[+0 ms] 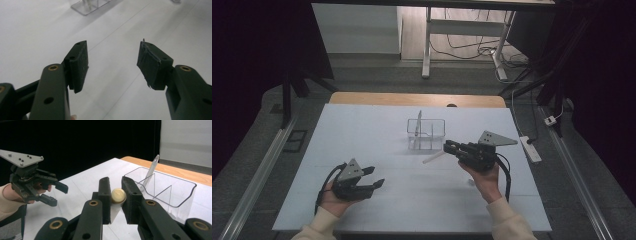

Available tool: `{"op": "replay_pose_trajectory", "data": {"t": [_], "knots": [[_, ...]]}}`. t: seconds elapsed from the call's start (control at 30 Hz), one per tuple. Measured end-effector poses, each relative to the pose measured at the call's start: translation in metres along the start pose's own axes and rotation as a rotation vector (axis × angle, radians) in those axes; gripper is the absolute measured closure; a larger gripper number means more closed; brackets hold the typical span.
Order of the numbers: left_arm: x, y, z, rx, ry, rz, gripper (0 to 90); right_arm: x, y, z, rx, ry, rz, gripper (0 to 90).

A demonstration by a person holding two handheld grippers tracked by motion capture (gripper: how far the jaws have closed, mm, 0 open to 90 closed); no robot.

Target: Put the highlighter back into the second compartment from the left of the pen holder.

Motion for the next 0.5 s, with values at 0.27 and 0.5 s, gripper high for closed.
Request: {"op": "replay_pose_trajectory", "data": {"t": [0.27, 0.5], "knots": [[-0.012, -0.013, 0.019, -0.037, -0.025, -0.017, 41.1, -0.002, 0.004, -0.015, -0.003, 0.021, 0.028, 77.2], [-0.014, -0.018, 0.024, -0.051, -0.032, -0.024, 39.1, 0.001, 0.005, -0.033, -0.009, 0.035, 0.051, 77.2]]}}
Point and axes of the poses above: each handheld gripper's, and its own axes: x roughly forward along the jaws, z roughly out of its underside, y roughly to its right, the point moved 1 cm from there along x, roughly forward along the jaws, and after that the axes turned 5 degrees about -z, right-handed, at the moved point
